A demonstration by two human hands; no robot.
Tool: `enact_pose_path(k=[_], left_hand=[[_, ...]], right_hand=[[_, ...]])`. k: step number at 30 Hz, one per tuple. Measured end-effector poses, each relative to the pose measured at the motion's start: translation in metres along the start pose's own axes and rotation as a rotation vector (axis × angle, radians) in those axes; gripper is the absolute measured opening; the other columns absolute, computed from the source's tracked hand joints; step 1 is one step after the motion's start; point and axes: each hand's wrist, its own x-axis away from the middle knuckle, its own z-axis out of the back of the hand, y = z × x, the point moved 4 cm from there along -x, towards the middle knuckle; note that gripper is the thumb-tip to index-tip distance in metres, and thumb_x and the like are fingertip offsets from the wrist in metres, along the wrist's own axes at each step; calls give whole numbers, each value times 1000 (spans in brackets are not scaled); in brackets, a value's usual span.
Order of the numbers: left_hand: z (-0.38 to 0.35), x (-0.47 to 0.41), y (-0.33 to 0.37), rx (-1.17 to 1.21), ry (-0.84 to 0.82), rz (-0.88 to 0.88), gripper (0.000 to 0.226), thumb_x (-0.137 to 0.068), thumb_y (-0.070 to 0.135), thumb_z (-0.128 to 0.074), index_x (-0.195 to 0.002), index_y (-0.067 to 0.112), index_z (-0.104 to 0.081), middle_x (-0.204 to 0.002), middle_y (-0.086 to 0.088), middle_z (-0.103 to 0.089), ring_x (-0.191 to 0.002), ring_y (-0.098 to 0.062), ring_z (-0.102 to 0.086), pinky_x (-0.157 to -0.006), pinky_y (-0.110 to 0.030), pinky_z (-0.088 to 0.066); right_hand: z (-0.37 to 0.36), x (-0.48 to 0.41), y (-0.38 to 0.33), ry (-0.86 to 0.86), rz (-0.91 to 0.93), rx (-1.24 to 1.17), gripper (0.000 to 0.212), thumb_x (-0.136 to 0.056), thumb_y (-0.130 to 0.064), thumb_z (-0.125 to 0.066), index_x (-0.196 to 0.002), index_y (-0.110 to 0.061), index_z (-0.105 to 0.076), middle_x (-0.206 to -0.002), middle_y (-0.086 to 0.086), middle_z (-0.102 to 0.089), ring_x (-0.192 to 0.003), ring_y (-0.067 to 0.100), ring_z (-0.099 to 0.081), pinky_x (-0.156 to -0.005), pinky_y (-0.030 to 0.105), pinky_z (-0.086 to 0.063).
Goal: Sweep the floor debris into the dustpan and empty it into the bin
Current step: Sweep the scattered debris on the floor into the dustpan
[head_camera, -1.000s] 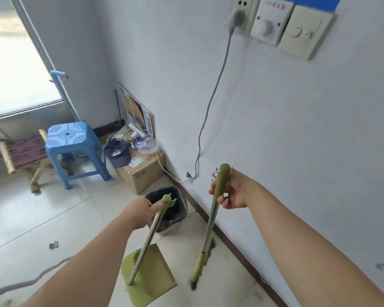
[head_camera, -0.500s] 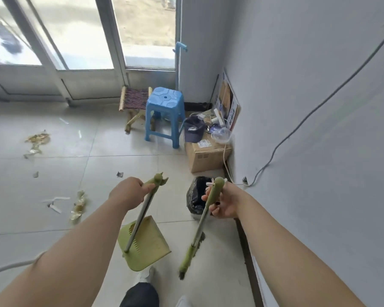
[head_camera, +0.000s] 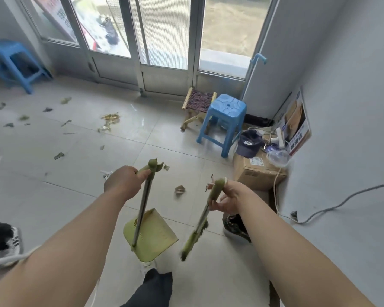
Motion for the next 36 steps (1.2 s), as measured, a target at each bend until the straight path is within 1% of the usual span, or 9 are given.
enact_pose_path(k=[2, 4, 7, 11, 14, 18, 23, 31, 36], left_hand=[[6, -12, -8, 22, 9, 14, 55, -94, 60, -45, -76, 12, -66, -73, 1, -70, -65, -21, -63, -56, -29, -42], [13, -26, -17, 56, 13, 35, 54, -94, 59, -46, -75, 13, -65, -73, 2, -70, -67, -21, -63, -59, -31, -44], [21, -48, -31, 129, -4, 58, 51, -94, 57, -47, -75, 14, -65, -73, 5, -70, -68, -20, -63, -63, -32, -47], [29, -72, -52, 231, -15, 83, 47, -93, 55, -51, -70, 16, -64, -71, 4, -67, -62, -17, -59, -60, -29, -43], [42, -94, -63, 254, 5, 107, 51, -93, 55, -52, -65, 14, -62, -68, 0, -66, -58, -19, -57, -56, -28, -40], [59, -122, -79, 307, 21, 128, 48, -92, 54, -54, -64, 16, -62, -61, 8, -64, -54, -16, -55, -55, -28, -40], [74, -149, -104, 354, 36, 162, 51, -91, 58, -55, -64, 14, -62, -62, 5, -64, -56, -18, -54, -59, -30, -41], [95, -179, -141, 398, 88, 259, 51, -87, 62, -56, -66, 16, -64, -61, 6, -62, -55, -18, -55, -61, -31, -45], [106, -197, -153, 420, 119, 317, 51, -87, 61, -57, -65, 16, -63, -57, 6, -59, -52, -18, -53, -59, -31, -43]], right_hand=[[-15, -5, -8, 0, -34, -25, 34, -79, -14, -71, -103, 6, -56, -93, 26, -54, -56, 19, -54, -38, 22, -51], [-31, -14, -17, -35, -67, -67, 20, -85, -15, -66, -85, 3, -55, -75, 19, -52, -45, 16, -50, -31, 19, -43], [-50, -26, -33, -33, -81, -179, 24, -87, -14, -63, -70, -2, -52, -61, 12, -48, -30, 16, -49, -26, 17, -37], [-76, -42, -58, 16, -20, -358, 19, -89, -1, -59, -71, 4, -54, -59, 18, -56, -31, 24, -54, -33, 28, -51], [-92, -60, -76, 51, -7, -380, 16, -89, 2, -57, -73, 3, -53, -74, 19, -50, -26, 22, -49, -31, 23, -48], [-119, -83, -98, 75, 15, -244, 20, -92, -1, -52, -73, 1, -53, -75, 18, -46, -24, 14, -46, -28, 19, -43], [-155, -113, -114, 98, 54, -213, 22, -96, -1, -47, -74, -2, -51, -73, 15, -45, -22, 11, -44, -28, 17, -42], [-211, -158, -136, 70, 58, -120, 28, -94, 2, -44, -67, -3, -47, -61, 10, -41, -24, 11, -44, -26, 13, -37], [-256, -182, -166, 27, 48, -59, 26, -95, 0, -43, -69, -4, -45, -68, 10, -42, -22, 13, -44, -26, 13, -37]])
